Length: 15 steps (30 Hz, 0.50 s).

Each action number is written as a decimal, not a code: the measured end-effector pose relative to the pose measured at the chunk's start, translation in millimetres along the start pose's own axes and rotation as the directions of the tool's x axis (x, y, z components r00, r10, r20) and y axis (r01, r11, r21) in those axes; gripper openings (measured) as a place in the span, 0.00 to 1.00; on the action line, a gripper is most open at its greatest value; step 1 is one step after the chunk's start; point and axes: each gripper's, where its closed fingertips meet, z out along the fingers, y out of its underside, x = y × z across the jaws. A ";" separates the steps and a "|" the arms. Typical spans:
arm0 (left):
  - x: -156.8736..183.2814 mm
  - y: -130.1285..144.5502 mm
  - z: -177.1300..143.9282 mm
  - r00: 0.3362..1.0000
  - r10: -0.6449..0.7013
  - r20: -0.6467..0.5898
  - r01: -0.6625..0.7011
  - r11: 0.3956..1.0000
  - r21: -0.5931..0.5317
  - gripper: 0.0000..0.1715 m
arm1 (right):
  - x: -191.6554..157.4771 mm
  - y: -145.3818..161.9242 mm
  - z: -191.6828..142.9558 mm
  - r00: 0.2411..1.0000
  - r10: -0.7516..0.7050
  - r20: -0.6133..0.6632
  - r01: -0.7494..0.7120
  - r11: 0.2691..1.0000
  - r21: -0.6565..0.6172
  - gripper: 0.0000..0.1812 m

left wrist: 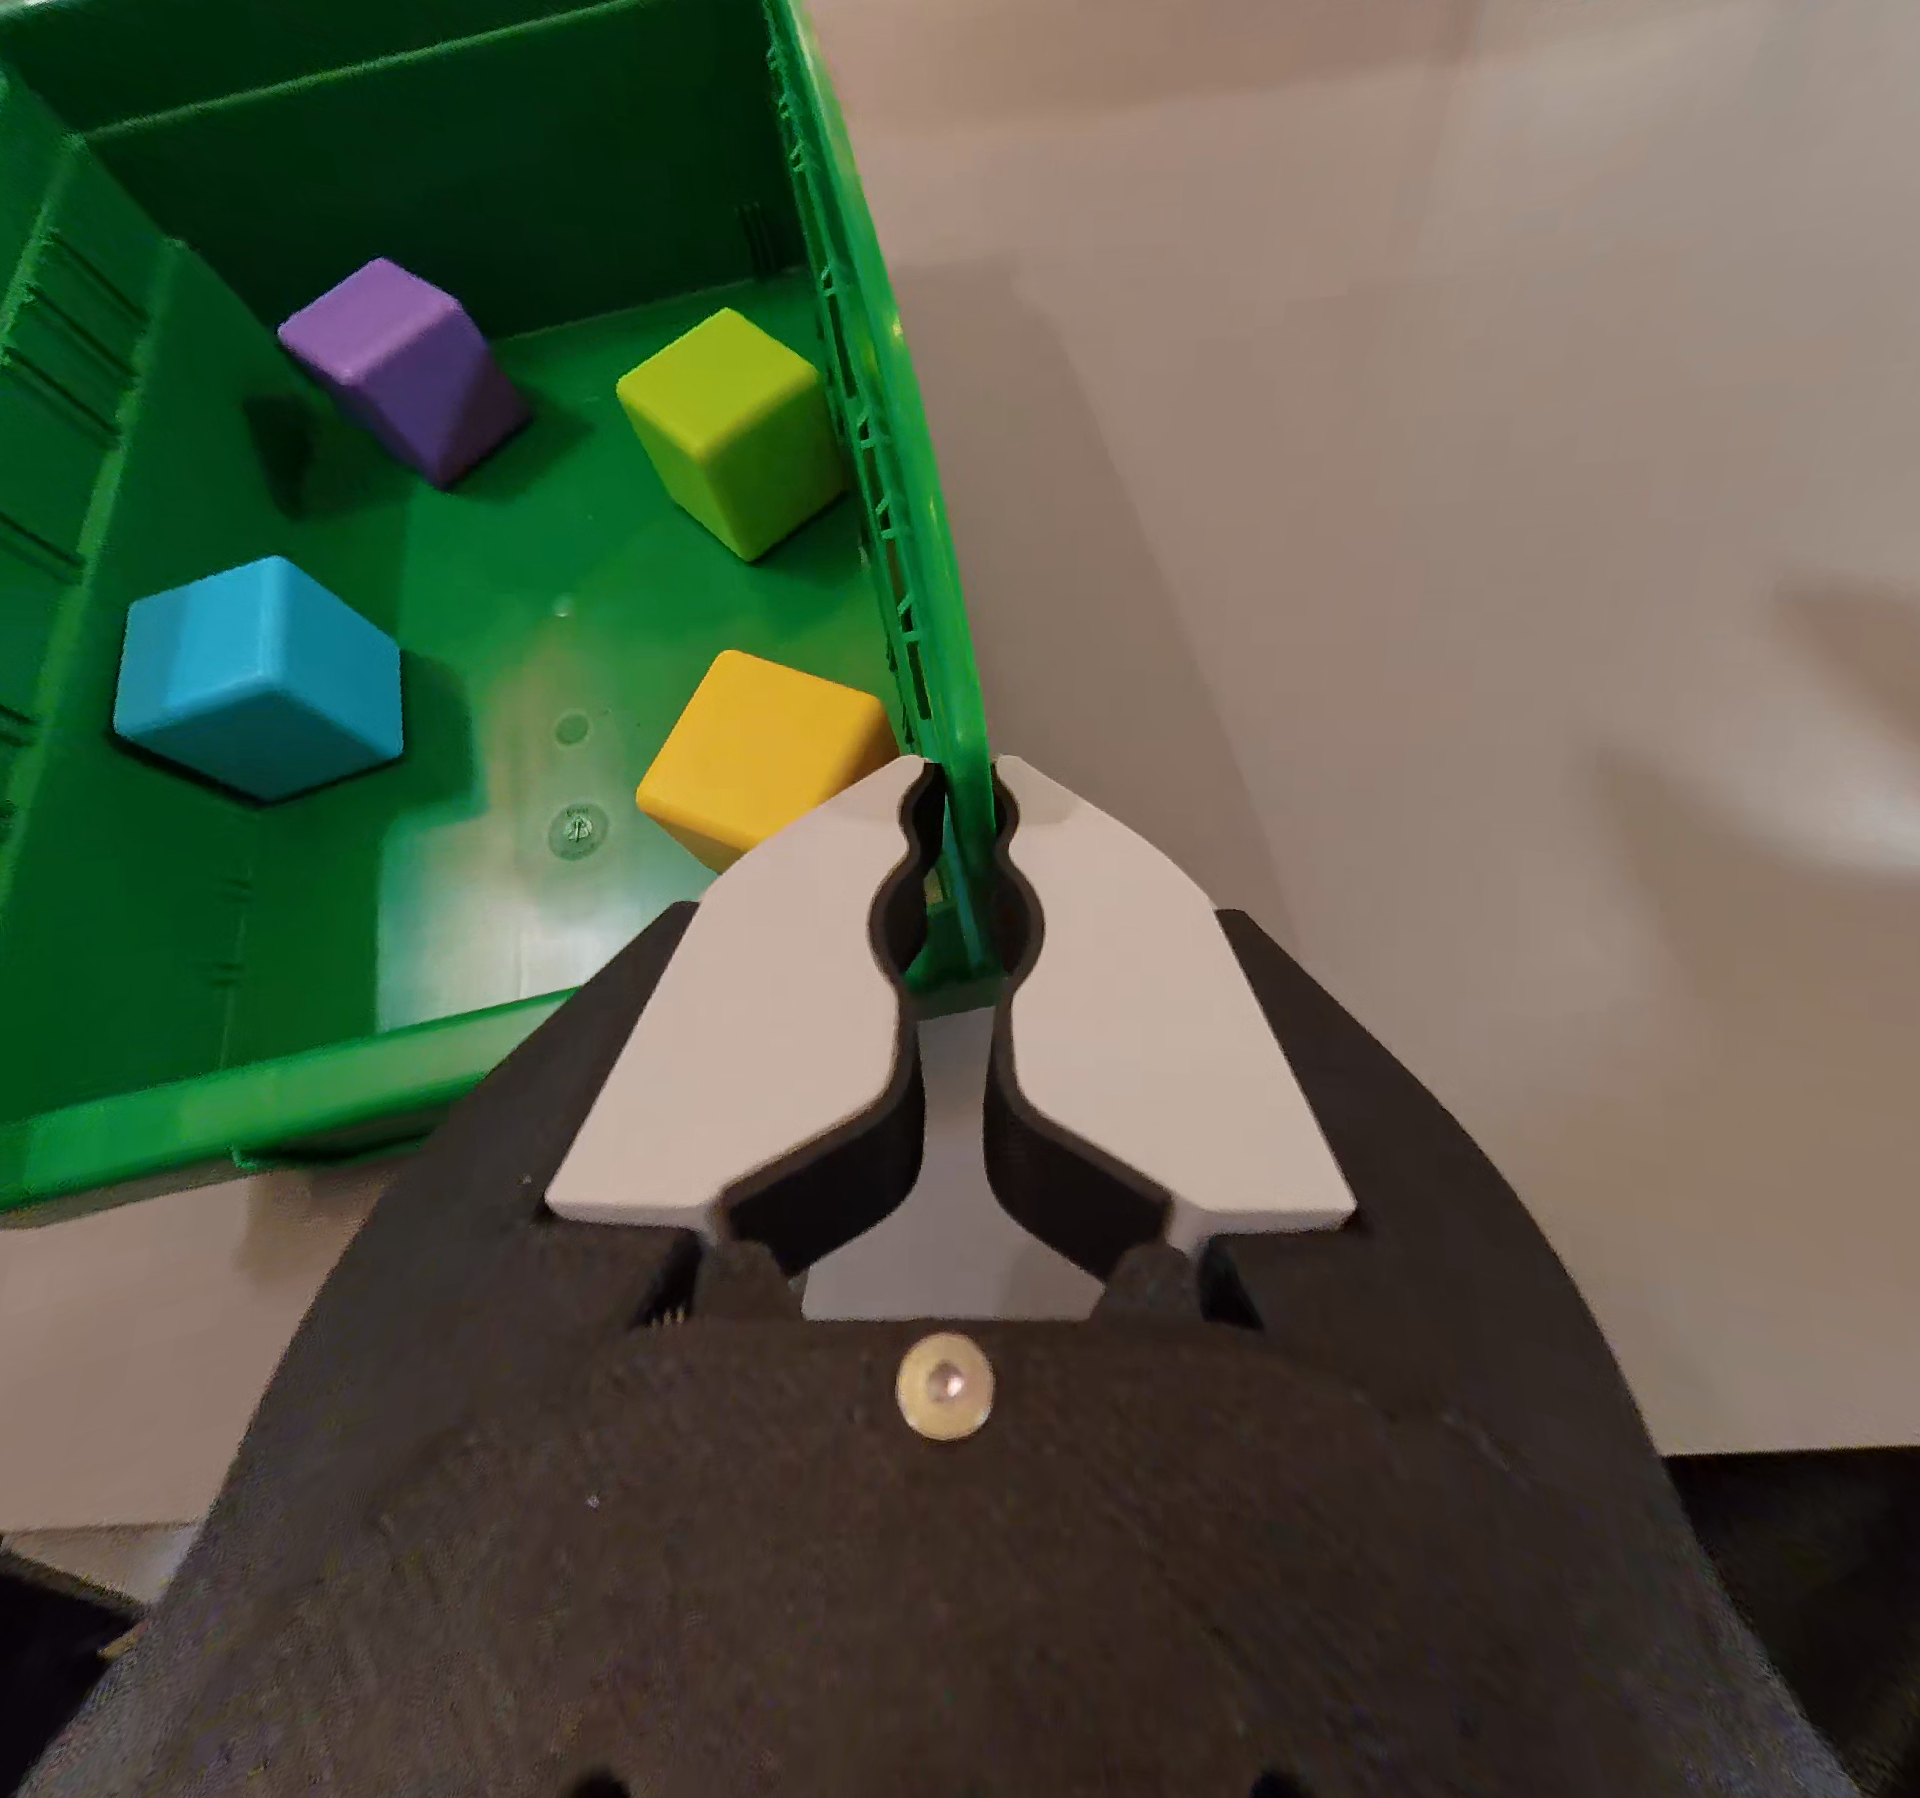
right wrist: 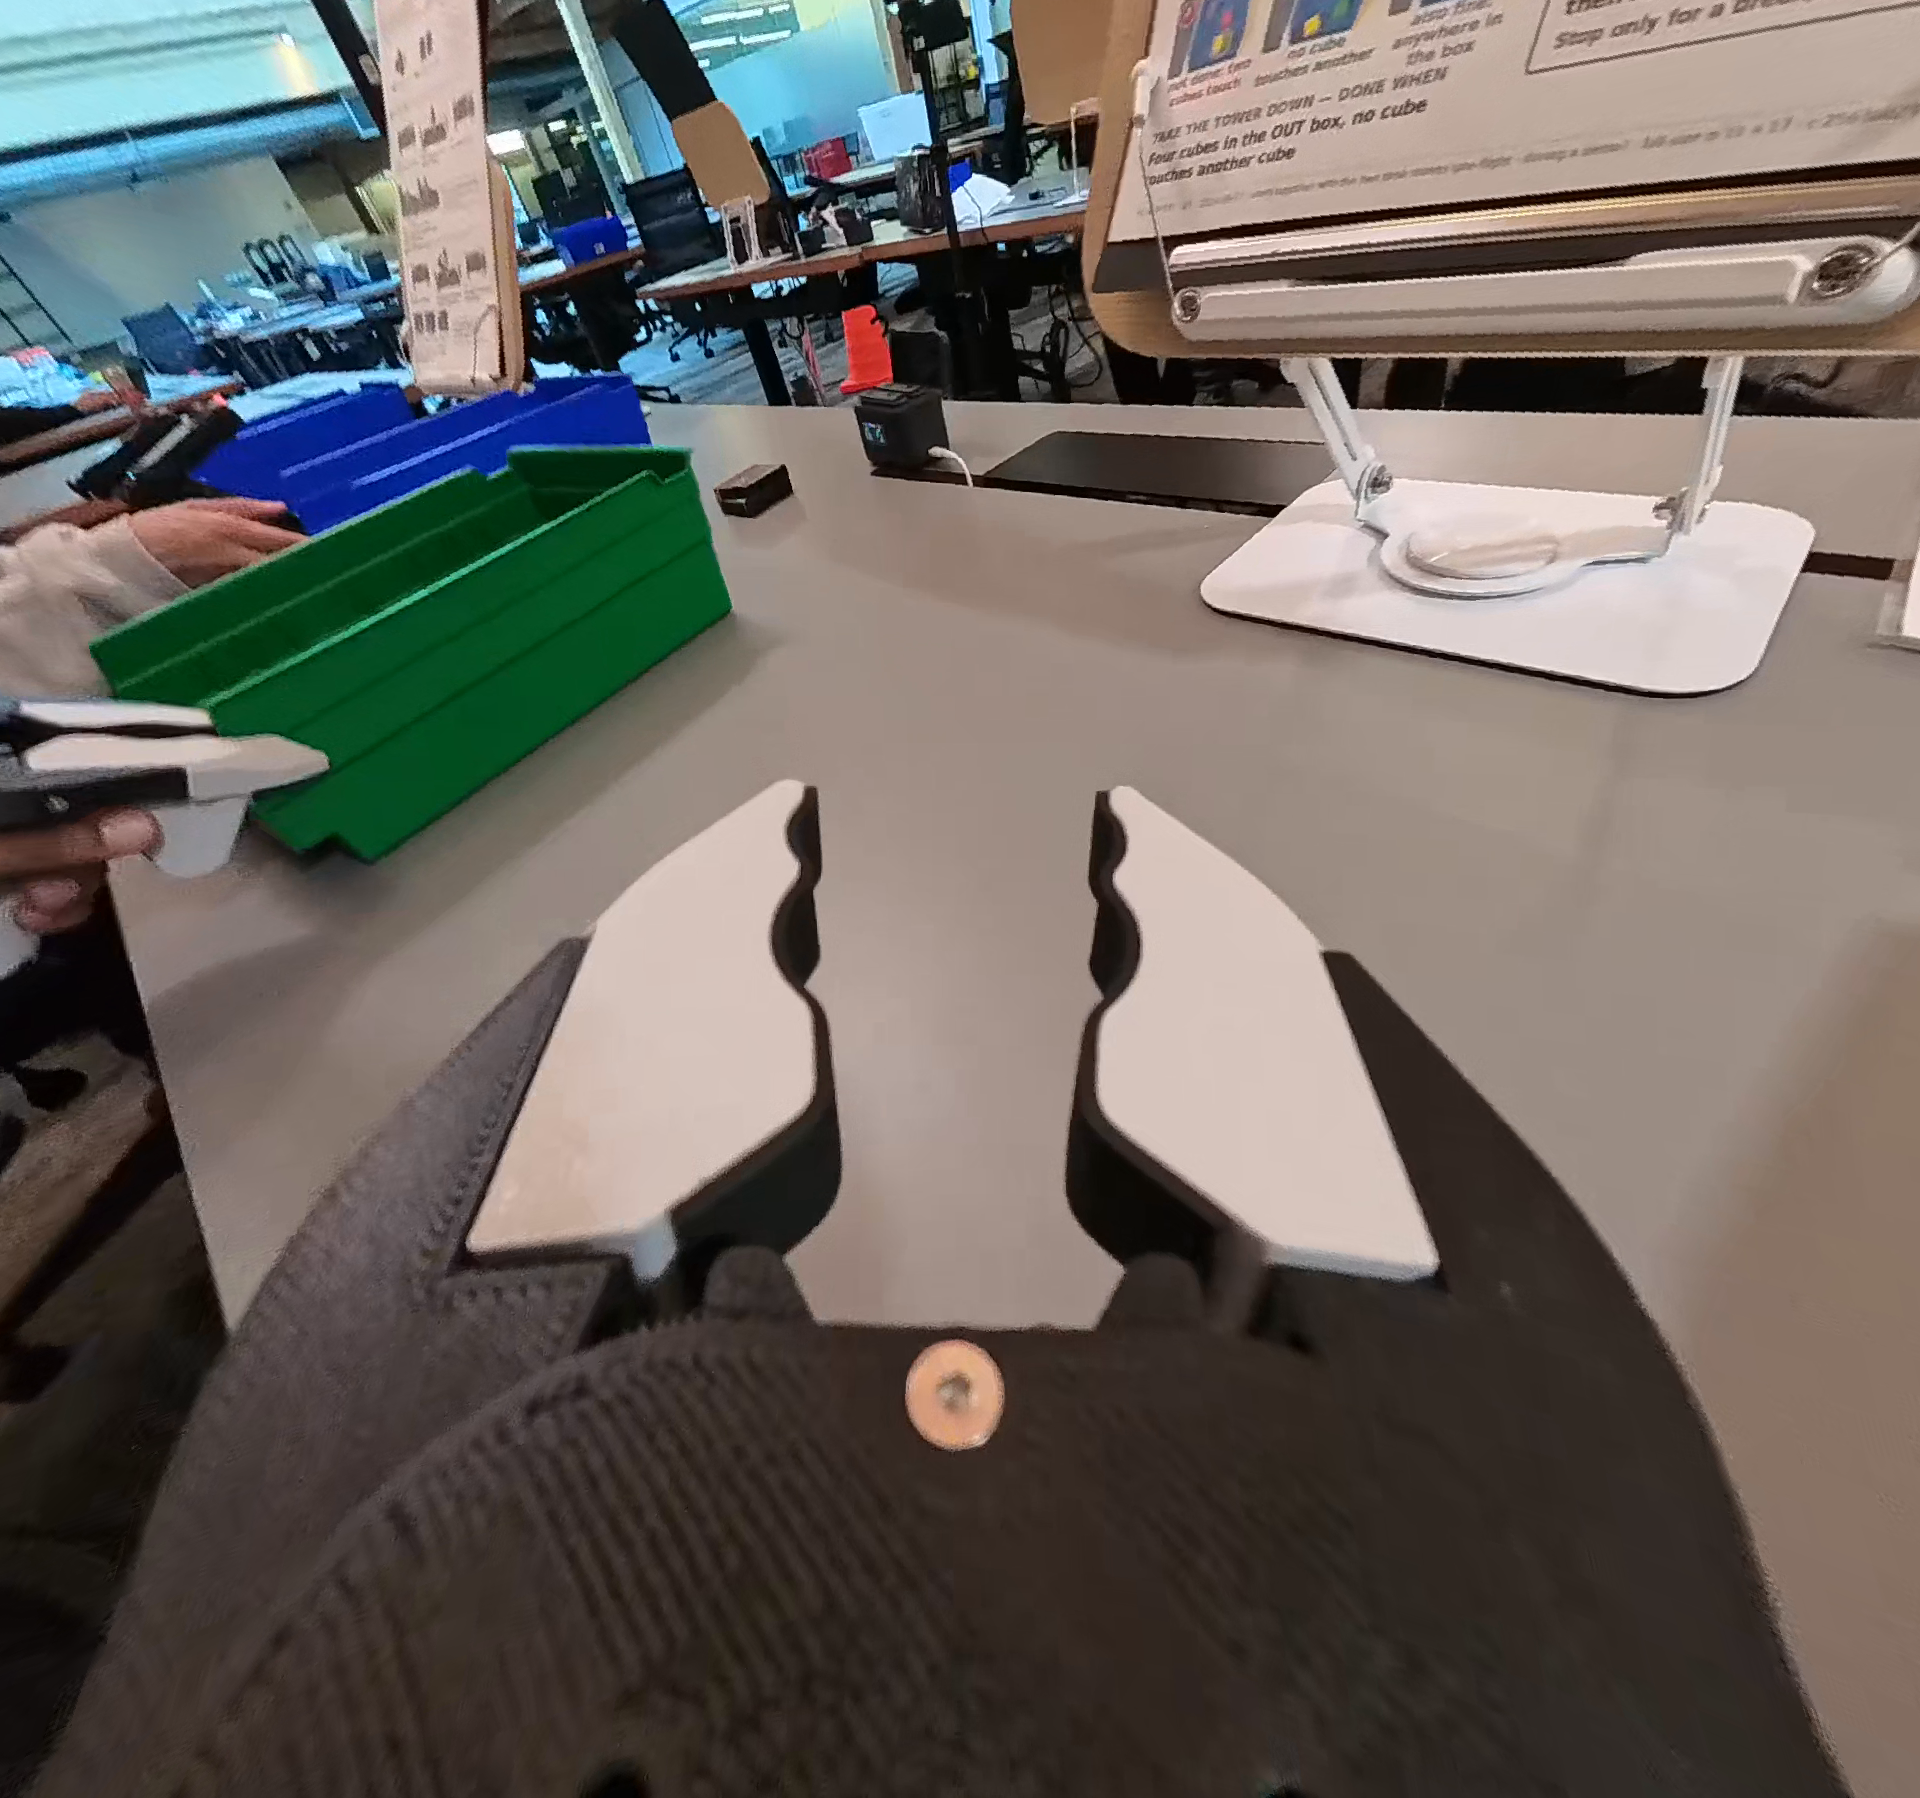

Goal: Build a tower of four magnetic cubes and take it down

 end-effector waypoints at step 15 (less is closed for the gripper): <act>8.2 -11.4 12.7 0.997 0.068 -0.020 -0.067 0.997 0.032 0.03 | 10.3 7.0 -18.1 0.999 0.013 -0.050 -0.014 1.000 -0.016 0.28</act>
